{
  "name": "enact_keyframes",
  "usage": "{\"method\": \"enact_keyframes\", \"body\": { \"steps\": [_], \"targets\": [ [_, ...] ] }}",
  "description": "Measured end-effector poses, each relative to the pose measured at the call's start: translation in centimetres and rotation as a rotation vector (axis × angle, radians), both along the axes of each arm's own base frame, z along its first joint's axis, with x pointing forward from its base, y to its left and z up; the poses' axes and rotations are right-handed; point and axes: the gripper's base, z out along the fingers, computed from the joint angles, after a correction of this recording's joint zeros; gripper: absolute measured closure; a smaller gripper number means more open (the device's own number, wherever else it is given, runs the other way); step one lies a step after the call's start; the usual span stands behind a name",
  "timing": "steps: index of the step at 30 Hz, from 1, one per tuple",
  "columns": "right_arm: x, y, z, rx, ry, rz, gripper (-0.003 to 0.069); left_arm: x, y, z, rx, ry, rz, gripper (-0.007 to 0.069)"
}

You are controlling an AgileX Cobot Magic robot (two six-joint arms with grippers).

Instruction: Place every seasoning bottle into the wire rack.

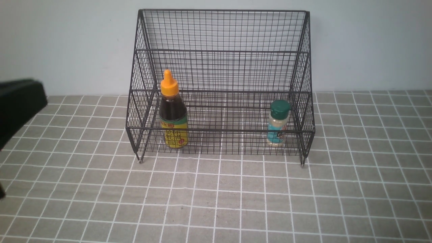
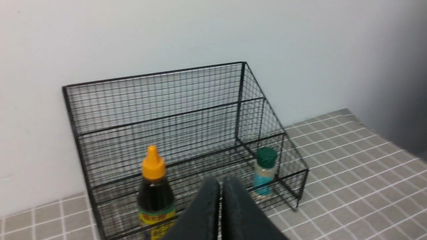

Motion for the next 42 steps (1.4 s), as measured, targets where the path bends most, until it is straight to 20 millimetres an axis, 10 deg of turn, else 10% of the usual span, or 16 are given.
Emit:
{"method": "enact_keyframes", "body": {
  "steps": [15, 42],
  "targets": [
    [0.0, 0.0, 0.0, 0.0, 0.0, 0.0, 0.0673, -2.6, 3.6, -20.4, 0.163, 0.047, 0.356, 0.0631],
    [0.0, 0.0, 0.0, -0.001, 0.001, 0.0, 0.0673, -2.8, 3.6, -21.7, 0.192, 0.137, 0.347, 0.0631]
  ]
}}
